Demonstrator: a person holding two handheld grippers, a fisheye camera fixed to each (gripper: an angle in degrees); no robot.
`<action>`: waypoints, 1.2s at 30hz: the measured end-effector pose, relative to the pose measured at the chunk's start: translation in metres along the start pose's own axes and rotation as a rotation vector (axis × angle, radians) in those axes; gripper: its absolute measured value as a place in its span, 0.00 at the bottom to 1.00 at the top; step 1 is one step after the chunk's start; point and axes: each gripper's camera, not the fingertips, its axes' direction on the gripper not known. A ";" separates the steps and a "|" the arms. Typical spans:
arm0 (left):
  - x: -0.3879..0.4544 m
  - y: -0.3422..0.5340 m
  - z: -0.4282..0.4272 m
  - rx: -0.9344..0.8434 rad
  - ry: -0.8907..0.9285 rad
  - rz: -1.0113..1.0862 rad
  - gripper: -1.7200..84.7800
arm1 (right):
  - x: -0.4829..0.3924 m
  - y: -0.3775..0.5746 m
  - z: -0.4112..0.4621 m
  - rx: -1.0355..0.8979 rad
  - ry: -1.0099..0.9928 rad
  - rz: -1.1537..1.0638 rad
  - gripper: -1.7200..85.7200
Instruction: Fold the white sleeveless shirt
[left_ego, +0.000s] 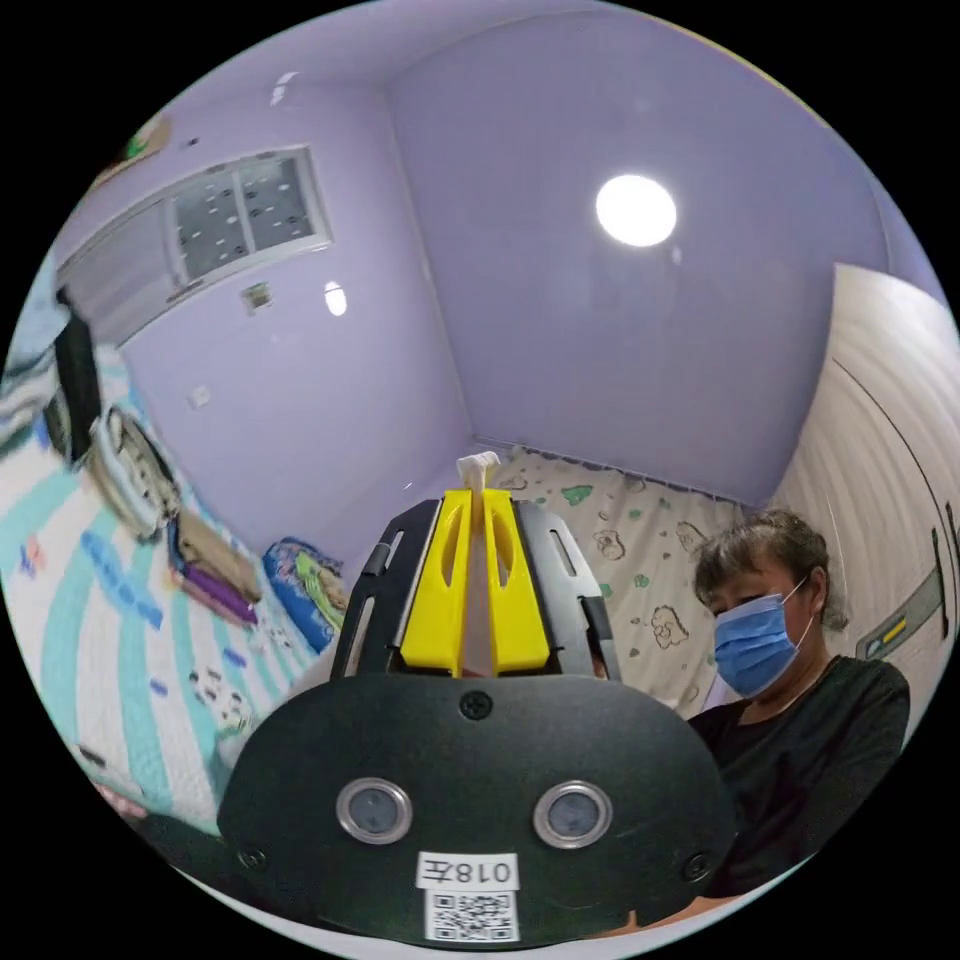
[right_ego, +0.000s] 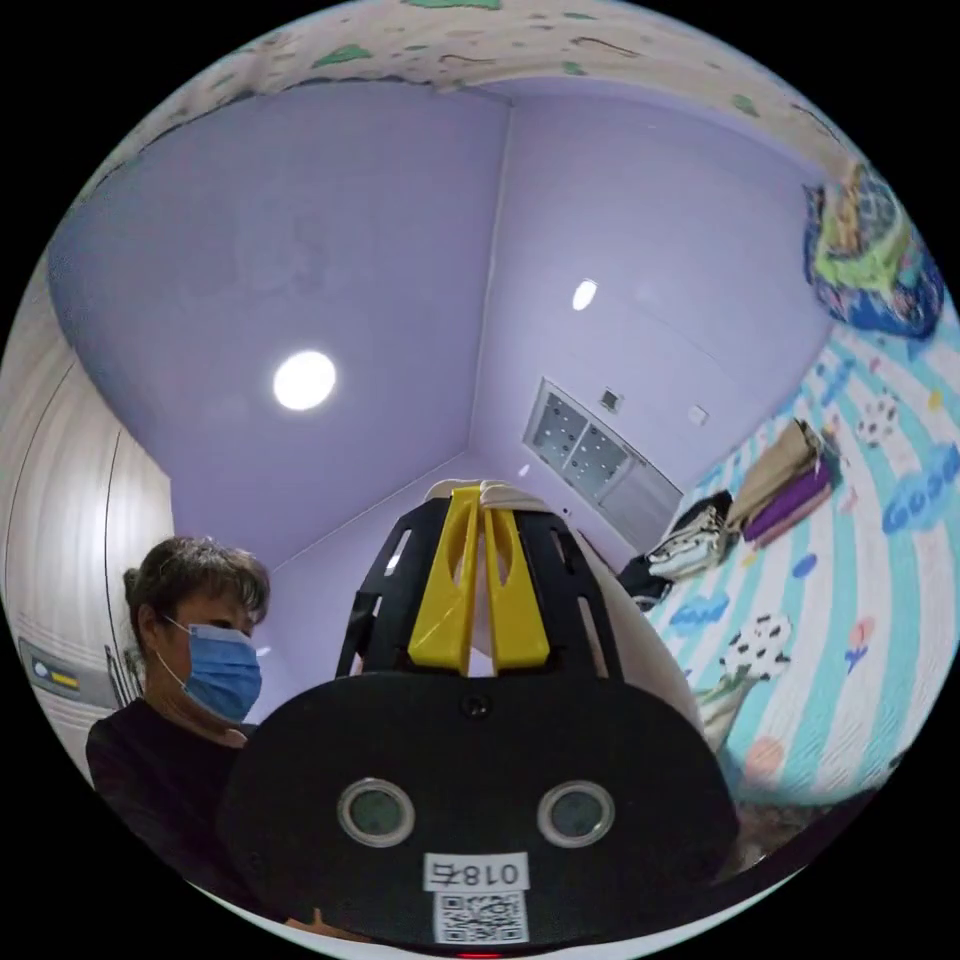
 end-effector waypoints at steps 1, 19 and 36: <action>0.027 -0.020 0.014 -0.010 0.017 0.069 0.01 | -0.033 -0.009 0.000 -0.012 -0.010 -0.079 0.01; 0.020 -0.174 0.216 -0.252 -0.366 0.181 0.01 | -0.088 -0.089 0.063 -0.110 0.286 -0.171 0.01; 0.025 -0.186 0.321 -0.216 -0.323 0.478 0.01 | -0.130 -0.193 0.095 -0.010 0.468 -0.532 0.01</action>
